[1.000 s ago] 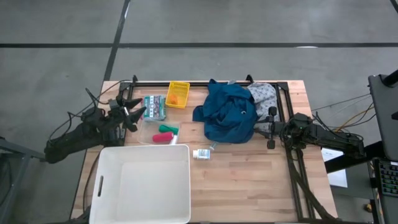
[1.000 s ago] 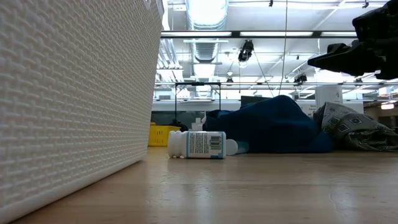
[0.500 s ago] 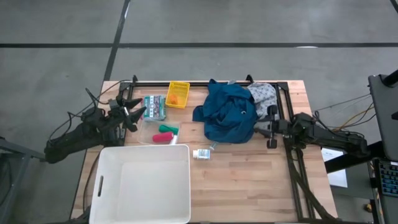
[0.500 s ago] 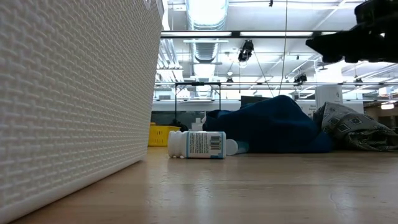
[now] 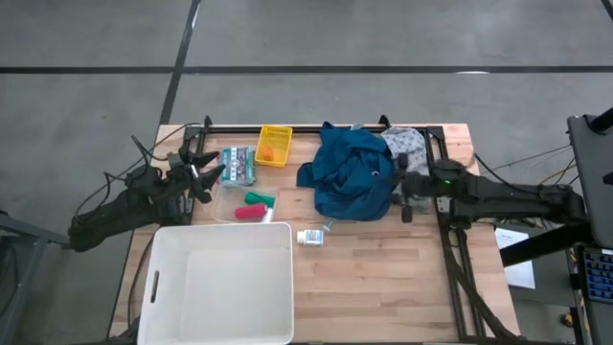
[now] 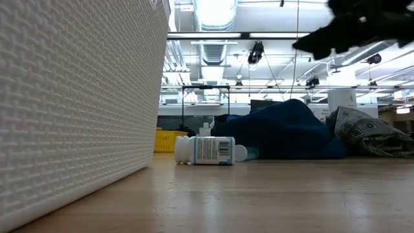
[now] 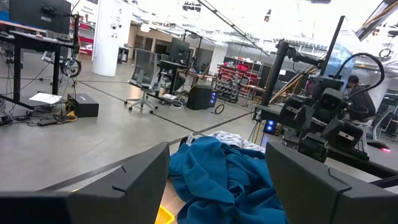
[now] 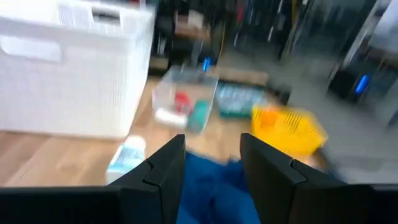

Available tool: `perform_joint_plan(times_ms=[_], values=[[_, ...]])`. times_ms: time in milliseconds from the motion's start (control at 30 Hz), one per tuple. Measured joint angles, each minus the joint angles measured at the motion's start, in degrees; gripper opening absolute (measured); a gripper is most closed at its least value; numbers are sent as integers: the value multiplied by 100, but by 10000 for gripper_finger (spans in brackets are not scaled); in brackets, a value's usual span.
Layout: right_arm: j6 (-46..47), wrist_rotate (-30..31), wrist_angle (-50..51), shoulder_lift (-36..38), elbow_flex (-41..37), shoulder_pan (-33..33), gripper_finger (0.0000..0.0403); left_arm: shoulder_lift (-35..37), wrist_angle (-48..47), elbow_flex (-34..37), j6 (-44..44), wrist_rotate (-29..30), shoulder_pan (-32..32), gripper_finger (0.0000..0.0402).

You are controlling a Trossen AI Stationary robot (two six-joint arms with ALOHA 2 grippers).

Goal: Pick & place medical supplies in basket/bin
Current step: Put the white pill bottle into the yellow bin

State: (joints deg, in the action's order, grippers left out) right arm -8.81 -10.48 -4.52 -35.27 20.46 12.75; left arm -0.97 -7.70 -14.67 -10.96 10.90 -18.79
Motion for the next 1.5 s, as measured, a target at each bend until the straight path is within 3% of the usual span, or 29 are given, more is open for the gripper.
perform_joint_plan(times_ms=[133,300,600,900,1233,1367,1500], values=[[567,-115,489,-1114,795,-24,148,0,-2,-1,0,0,0,272],[595,-184,605,-2416,1451,-140,148,0,-2,0,0,0,0,273],[624,-151,560,-4081,2423,-601,148,0,-4,1,0,0,-1,272],[886,-146,578,-4866,2856,-886,148,0,-128,1,-2,1,0,272],[891,171,611,-5515,3182,-1196,151,0,-1201,1,-2,2,-2,272],[1201,314,613,-5571,3322,-1211,177,0,-1875,1,-2,2,-2,272],[1406,458,613,-5532,3376,-1204,228,0,-2562,1,-2,2,-1,272]])
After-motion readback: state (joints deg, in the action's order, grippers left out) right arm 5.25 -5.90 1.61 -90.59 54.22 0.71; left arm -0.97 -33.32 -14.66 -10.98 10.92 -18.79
